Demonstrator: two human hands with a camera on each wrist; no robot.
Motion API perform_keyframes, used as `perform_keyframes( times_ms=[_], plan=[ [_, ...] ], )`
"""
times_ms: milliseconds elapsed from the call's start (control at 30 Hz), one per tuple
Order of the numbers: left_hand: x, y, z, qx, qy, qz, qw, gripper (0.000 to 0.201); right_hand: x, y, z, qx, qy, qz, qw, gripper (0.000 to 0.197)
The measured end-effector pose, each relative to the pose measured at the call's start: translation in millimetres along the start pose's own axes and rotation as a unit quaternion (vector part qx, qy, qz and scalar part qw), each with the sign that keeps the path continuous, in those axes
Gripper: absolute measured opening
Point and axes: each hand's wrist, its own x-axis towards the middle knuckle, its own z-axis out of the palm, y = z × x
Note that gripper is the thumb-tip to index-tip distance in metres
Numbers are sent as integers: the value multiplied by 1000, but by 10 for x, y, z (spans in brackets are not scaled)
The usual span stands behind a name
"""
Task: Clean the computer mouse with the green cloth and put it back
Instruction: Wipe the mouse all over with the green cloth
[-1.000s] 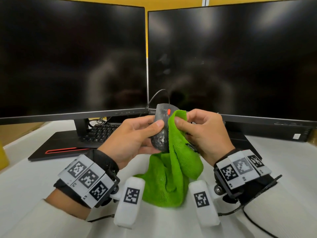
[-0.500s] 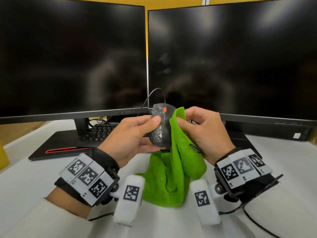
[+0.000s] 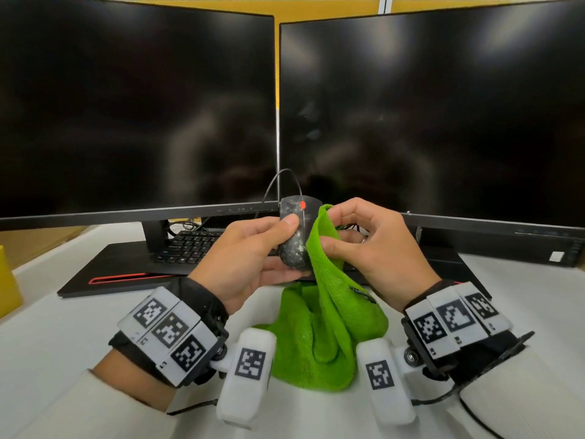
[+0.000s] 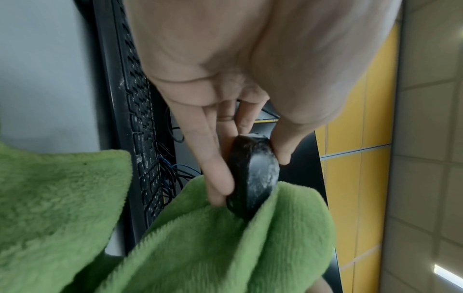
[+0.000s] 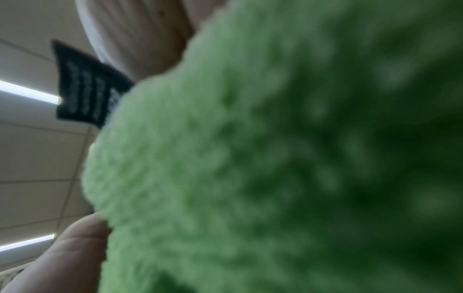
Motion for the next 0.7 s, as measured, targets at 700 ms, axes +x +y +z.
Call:
perform_keyframes(
  times_ms=[700],
  plan=[
    [-1, 27, -10, -65, 22, -2, 998, 39, -10, -72, 42, -41, -64, -8, 997, 56]
  ],
)
